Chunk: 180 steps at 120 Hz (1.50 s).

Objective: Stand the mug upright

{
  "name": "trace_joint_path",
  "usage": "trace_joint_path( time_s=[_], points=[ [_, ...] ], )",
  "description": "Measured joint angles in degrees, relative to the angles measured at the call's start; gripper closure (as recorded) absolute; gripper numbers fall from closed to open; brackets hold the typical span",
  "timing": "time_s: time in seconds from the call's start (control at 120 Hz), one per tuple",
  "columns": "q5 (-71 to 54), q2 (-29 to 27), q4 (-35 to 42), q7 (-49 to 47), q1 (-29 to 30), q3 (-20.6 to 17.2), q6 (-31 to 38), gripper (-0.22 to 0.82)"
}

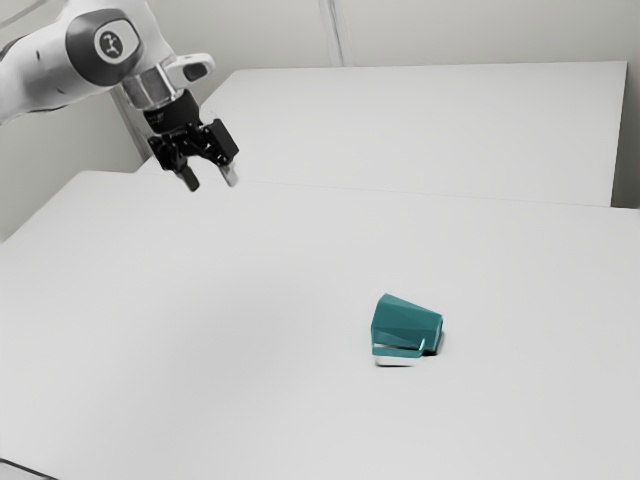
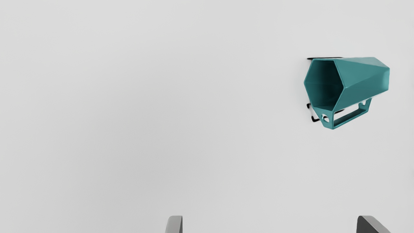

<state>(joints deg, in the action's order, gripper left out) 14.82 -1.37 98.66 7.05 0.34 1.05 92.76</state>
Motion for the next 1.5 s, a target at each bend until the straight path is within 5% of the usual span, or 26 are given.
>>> trace_joint_path(
  time_s=[0.667, 1.5],
  points=[
    [43.31, 4.47, 25.88, 23.37, -0.87, 0.36, 19.10, 0.02],
    [57.68, 14.66, 27.09, 47.98, -6.19, 0.35, 21.04, 0.02]
  ],
)
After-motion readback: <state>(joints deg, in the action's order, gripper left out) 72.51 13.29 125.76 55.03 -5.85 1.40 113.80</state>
